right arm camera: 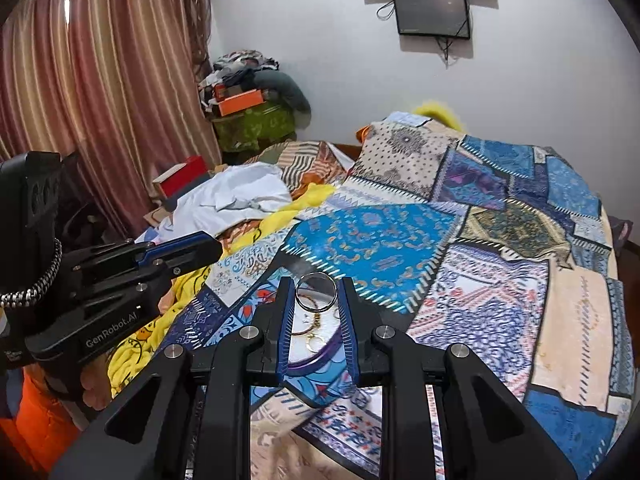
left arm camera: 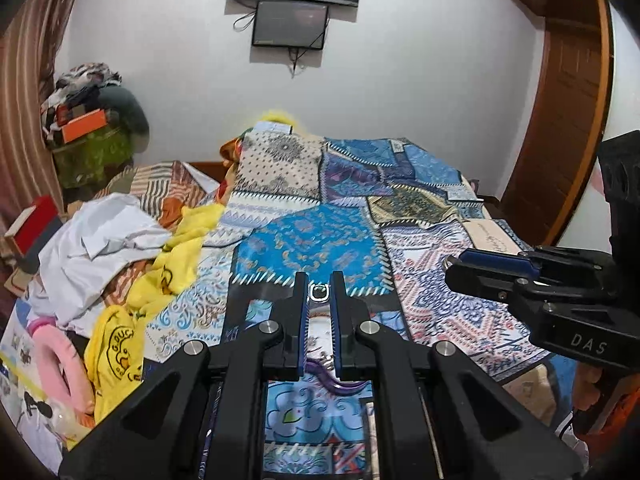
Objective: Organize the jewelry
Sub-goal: 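Lift the silver ring with the right gripper and carry it over the tin, then lower the silver ring into the tin and open the right gripper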
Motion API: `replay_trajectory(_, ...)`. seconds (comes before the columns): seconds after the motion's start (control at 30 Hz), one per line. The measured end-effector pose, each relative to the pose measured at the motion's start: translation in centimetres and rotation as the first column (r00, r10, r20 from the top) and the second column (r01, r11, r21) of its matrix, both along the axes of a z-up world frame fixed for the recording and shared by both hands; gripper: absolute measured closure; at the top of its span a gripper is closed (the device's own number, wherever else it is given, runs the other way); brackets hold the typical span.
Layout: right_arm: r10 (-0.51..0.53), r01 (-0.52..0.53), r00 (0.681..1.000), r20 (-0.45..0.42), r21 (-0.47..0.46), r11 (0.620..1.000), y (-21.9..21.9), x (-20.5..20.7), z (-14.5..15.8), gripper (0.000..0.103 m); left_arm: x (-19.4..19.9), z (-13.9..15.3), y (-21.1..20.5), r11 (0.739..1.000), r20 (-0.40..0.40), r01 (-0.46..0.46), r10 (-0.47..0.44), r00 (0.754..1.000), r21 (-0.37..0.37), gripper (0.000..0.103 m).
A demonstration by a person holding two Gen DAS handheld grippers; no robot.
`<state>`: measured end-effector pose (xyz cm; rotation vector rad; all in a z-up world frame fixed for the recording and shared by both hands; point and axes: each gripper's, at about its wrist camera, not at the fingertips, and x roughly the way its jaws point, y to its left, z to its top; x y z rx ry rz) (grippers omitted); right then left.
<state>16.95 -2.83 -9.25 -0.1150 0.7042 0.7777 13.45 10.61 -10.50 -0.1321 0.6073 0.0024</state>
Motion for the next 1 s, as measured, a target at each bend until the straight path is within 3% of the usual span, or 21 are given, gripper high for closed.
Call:
replay_trajectory(0.6, -0.011, -0.006, 0.985, -0.170, -0.102, 0.995, 3.8, 3.7, -7.1, 0.083, 3.9, -6.7, 1.0, 0.992, -0.131, 0.065, -0.080, 0.988, -0.112, 0.095)
replay_trajectory(1.0, -0.016, -0.009, 0.985, -0.170, -0.143, 0.990, 5.0, 4.0, -8.2, 0.083, 5.0, -8.2, 2.0, 0.990, -0.173, 0.036, -0.060, 0.983, -0.139, 0.095)
